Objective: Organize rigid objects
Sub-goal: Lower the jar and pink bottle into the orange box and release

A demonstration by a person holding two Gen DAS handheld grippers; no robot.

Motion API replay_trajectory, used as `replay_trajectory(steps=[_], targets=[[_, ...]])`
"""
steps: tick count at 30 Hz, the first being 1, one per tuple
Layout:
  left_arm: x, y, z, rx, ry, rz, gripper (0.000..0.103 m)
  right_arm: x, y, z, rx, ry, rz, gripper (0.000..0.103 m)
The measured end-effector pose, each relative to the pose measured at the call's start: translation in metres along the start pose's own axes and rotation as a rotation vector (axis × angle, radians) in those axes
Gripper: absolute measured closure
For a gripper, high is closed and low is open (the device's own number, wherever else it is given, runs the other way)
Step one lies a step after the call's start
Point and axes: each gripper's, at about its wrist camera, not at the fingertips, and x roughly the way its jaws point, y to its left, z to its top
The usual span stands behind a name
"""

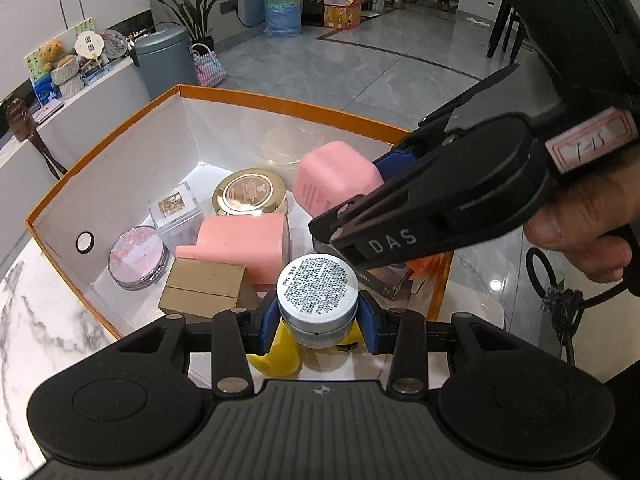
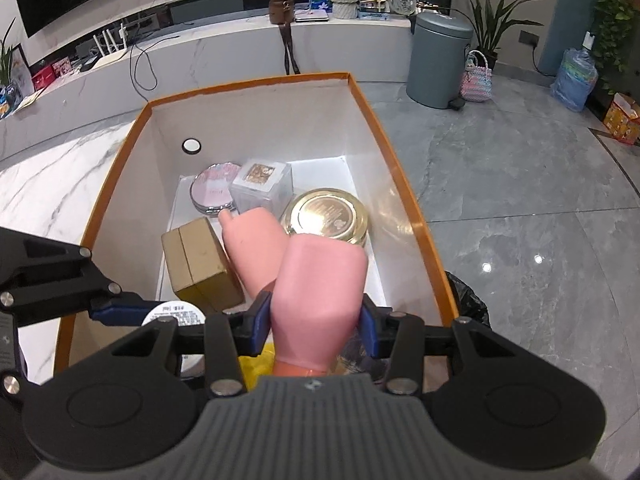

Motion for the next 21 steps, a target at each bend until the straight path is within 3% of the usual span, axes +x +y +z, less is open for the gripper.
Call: replay_trajectory(steps=[11,21], targets=[[0.004,0.004,0.003,-0.011,0.013,0.027,0.057,0.010,0.007,-0.002,-0.037,0.027,-0.003,0.059],[0.006,0.010,0.004,-0.045,0.044,-0.003,0.056,0.013,0.011,-0.001,-0.039,0.026,0.010,0.063]])
